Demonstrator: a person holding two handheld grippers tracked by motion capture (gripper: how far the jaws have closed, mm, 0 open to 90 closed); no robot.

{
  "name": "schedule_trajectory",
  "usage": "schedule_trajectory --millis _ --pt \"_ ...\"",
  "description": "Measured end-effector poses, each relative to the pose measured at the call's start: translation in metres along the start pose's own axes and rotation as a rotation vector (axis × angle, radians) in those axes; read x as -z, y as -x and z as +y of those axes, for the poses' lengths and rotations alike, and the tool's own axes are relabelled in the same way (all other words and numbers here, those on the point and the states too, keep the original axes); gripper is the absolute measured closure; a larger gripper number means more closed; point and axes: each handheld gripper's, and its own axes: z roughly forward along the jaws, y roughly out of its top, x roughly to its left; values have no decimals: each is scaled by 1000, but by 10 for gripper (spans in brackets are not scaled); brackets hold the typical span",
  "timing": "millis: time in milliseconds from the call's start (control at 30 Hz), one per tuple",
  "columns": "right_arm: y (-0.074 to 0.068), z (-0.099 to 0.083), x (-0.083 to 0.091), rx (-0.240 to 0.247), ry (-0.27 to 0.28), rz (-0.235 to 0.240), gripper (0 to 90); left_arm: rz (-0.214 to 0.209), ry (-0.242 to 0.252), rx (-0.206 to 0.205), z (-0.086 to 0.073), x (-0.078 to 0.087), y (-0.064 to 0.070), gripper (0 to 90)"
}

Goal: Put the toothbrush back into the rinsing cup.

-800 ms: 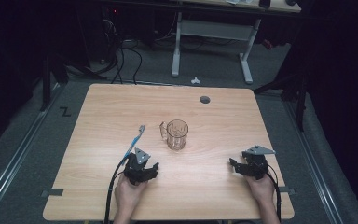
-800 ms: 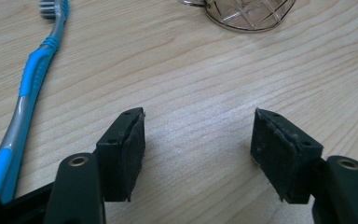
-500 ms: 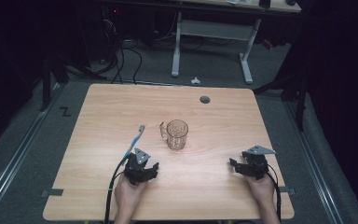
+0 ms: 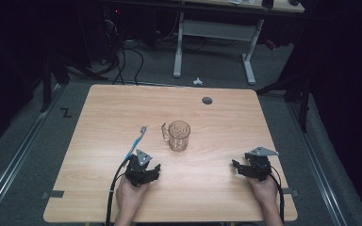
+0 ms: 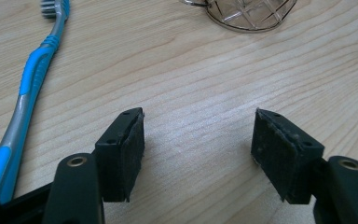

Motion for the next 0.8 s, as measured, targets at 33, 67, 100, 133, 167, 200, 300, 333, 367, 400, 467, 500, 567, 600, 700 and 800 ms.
schedule_trajectory --millis 33,67,100,133,167,200,300,333,367,400,467,500,567,600,700,800 --pt "0 0 0 0 0 0 335 0 0 0 0 0 0 350" --pt "0 0 0 0 0 0 335 0 0 0 0 0 0 350" --pt "0 0 0 0 0 0 335 0 0 0 0 0 0 350" --pt "0 0 0 0 0 0 335 -2 0 1 0 0 0 350" --pt "0 0 0 0 0 0 335 -2 0 1 0 0 0 347" --pt "0 0 0 1 0 0 335 -3 -1 -1 0 0 0 343" --pt "0 0 0 -2 0 0 335 -2 0 3 0 0 0 343" --pt "0 0 0 -1 0 0 335 -4 -1 4 0 0 0 341" --pt "0 0 0 -2 -1 0 335 -4 -1 4 0 0 0 335" --pt "0 0 0 -2 -1 0 335 -3 -2 5 1 -1 1 335" --pt "0 0 0 -5 -2 -1 334 -5 -3 4 1 -1 1 325" --pt "0 0 0 -5 -2 -1 334 -5 -3 4 1 -1 1 325" --pt "0 0 0 -5 -2 0 334 0 -2 2 1 -1 1 327" --pt "0 0 0 -4 -2 0 334 1 -2 2 1 -1 1 331" --pt "0 0 0 -6 -2 0 335 11 -3 -1 1 0 2 332" --pt "0 0 0 -4 -2 -1 334 25 21 -9 -1 4 4 335"
